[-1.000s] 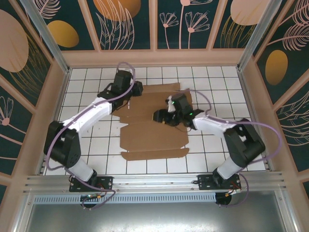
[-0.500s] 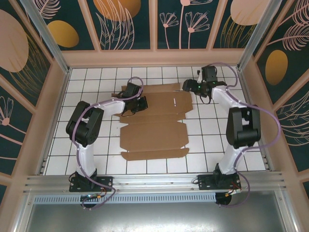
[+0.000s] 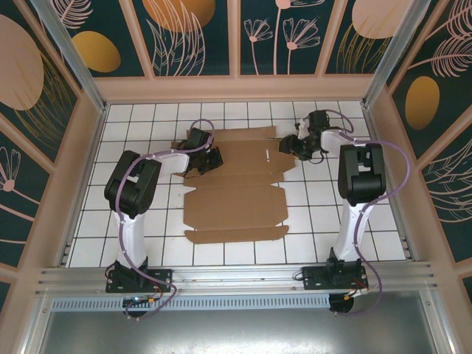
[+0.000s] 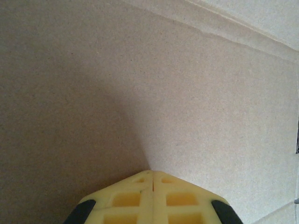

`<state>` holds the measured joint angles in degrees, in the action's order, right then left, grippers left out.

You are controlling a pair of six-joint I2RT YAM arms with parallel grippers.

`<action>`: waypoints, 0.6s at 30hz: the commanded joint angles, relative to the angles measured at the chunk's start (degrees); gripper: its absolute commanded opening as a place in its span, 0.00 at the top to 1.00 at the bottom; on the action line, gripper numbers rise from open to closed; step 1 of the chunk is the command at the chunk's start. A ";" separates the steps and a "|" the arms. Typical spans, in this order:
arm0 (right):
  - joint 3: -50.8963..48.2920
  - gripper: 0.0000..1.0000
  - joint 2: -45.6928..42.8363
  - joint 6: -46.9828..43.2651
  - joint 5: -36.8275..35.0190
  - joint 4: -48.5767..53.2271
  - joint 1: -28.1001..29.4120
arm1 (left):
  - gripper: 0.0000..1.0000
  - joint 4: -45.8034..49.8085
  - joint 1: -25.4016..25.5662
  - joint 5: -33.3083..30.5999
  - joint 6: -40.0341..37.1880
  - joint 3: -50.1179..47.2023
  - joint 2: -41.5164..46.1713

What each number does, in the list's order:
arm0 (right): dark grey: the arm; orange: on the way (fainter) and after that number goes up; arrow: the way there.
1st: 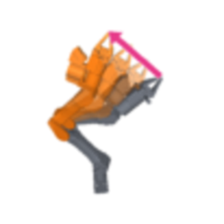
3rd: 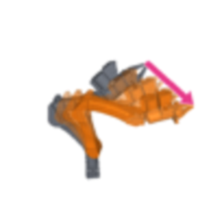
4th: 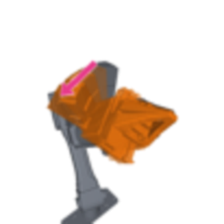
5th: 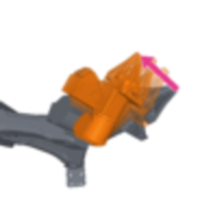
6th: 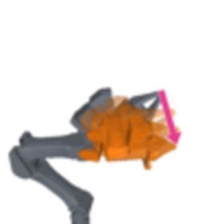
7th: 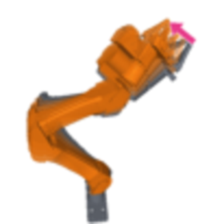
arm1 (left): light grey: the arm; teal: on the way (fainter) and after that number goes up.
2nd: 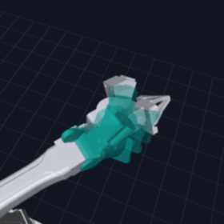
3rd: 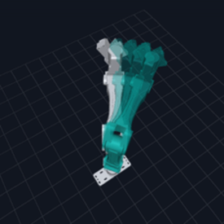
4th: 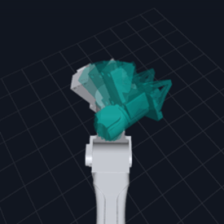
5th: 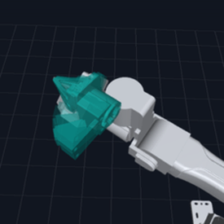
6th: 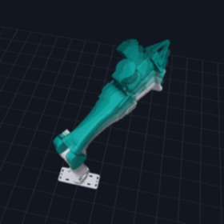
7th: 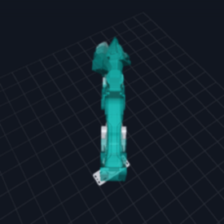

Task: Fold the paper box

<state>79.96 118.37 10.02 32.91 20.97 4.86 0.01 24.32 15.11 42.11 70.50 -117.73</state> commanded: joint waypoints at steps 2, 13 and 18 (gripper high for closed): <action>-2.16 0.66 0.08 0.90 7.43 -3.47 -1.08 | 1.00 0.87 0.03 -0.26 -0.65 -0.89 -2.67; -3.17 0.92 -8.84 2.31 0.08 -1.98 4.12 | 1.00 0.48 0.12 0.27 -0.71 -1.90 -1.38; -1.08 0.89 -9.73 2.69 -4.55 1.39 8.17 | 1.00 0.01 0.47 0.96 0.12 -2.04 -1.14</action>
<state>77.08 110.28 12.14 31.53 18.79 10.72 -1.74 24.32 15.66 42.11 70.13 -118.02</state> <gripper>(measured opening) 0.094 0.052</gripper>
